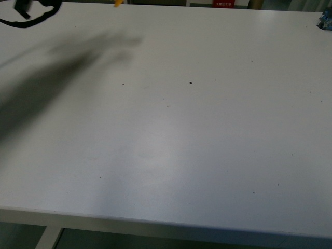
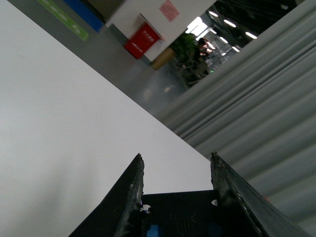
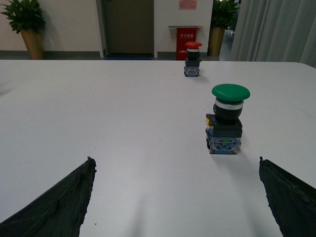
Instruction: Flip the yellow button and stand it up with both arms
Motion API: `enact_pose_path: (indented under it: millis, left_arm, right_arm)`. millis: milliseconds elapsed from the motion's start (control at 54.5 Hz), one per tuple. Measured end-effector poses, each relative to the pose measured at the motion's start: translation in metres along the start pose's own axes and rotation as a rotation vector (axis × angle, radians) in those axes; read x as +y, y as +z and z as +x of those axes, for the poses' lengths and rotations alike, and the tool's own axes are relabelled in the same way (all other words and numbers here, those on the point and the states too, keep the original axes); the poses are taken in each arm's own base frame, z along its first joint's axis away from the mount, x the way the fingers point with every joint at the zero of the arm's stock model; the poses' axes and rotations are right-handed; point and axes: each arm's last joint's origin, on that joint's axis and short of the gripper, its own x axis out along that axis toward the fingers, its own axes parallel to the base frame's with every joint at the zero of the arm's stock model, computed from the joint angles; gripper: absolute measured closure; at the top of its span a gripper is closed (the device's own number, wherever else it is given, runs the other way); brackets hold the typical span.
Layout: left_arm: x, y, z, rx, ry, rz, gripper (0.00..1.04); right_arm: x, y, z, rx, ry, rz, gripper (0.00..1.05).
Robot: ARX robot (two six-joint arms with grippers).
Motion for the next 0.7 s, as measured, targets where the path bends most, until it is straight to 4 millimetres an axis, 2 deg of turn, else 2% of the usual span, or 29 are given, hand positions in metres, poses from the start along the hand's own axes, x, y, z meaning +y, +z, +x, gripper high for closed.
enact_pose_path:
  millis: [184,422,551,698]
  left_arm:
    - [-0.016,-0.024,0.008,0.044,-0.113,-0.158,0.7]
    - [-0.04,-0.075,0.011,0.232,-0.286,-0.339,0.7]
    - [-0.047,-0.089,0.01,0.274,-0.342,-0.389,0.7]
    - [-0.052,-0.091,0.009,0.265,-0.398,-0.467,0.7]
  right_arm:
    - [0.0,0.0,0.0,0.0,0.0,0.0,0.07]
    - [0.0,0.0,0.0,0.0,0.0,0.0,0.07]
    - [0.0,0.0,0.0,0.0,0.0,0.0,0.07]
    - [0.0,0.0,0.0,0.0,0.0,0.0,0.07]
